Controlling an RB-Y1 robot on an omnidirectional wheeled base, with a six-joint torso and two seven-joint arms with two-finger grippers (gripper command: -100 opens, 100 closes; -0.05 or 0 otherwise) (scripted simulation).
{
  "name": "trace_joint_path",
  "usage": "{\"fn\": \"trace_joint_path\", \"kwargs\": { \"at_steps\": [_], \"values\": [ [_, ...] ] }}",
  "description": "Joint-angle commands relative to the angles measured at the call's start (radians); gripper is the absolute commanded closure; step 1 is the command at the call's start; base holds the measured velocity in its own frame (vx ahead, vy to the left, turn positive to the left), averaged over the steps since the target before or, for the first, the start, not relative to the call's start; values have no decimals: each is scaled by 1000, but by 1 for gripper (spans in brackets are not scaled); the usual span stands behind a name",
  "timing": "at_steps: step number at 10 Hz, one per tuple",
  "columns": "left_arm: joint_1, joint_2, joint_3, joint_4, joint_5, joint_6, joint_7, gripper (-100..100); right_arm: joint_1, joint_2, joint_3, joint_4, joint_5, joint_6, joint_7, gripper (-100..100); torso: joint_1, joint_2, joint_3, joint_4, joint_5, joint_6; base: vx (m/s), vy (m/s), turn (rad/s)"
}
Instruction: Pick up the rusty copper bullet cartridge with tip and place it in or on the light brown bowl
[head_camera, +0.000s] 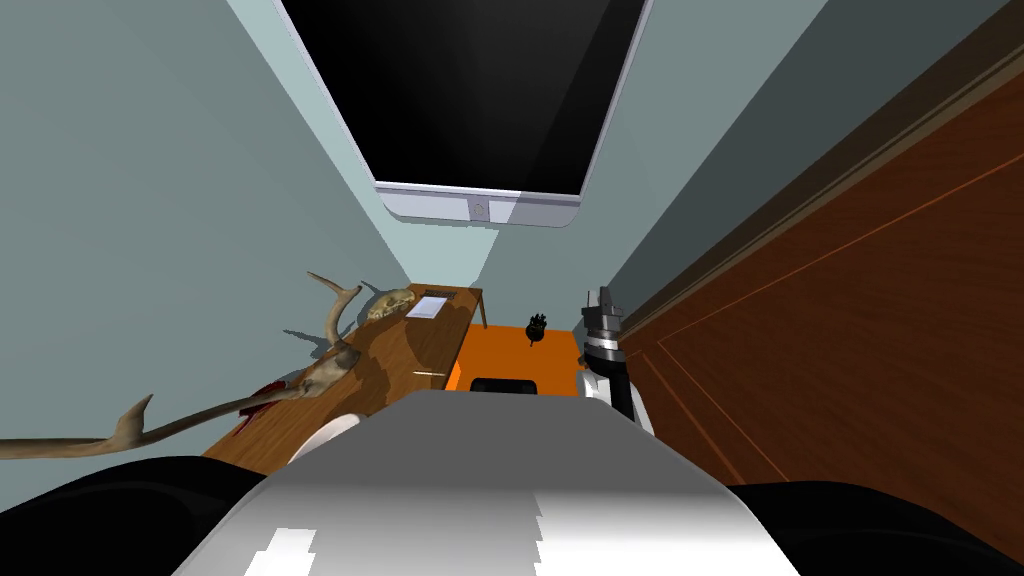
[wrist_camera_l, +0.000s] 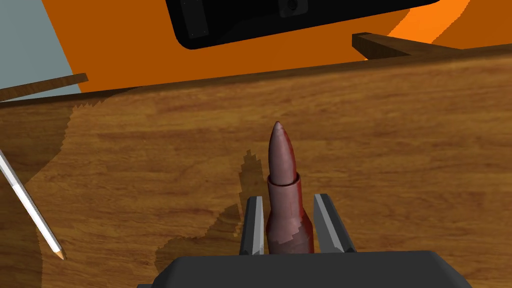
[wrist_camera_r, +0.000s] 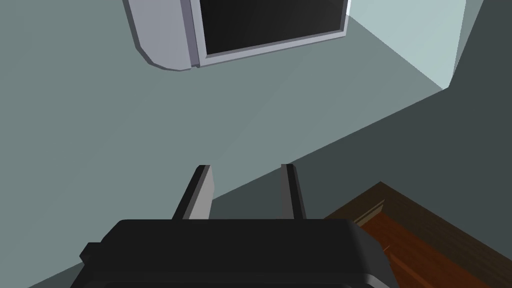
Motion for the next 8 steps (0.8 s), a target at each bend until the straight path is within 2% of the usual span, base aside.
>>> {"fn": "trace_joint_path", "kwargs": {
  "at_steps": [1,4,7,8],
  "values": [
    [34,26,9,-10,0,-28,1,100,0,0,0,0,0,0,0,0,0,0,0,0,0,0,26,-11,-6],
    [72,27,18,-13,-1,-92,5,100,0,0,0,0,0,0,0,0,-2,-1,0,0,0,0,41,-23,-2],
    [108,11,33,-7,-9,-176,17,100,0,0,0,0,0,0,0,0,-3,-1,0,0,0,0,50,-30,3],
    [108,11,33,-7,-9,-184,17,100,0,0,0,0,0,0,0,0,-3,-1,0,0,0,-1,37,-29,4]
  ]
}}
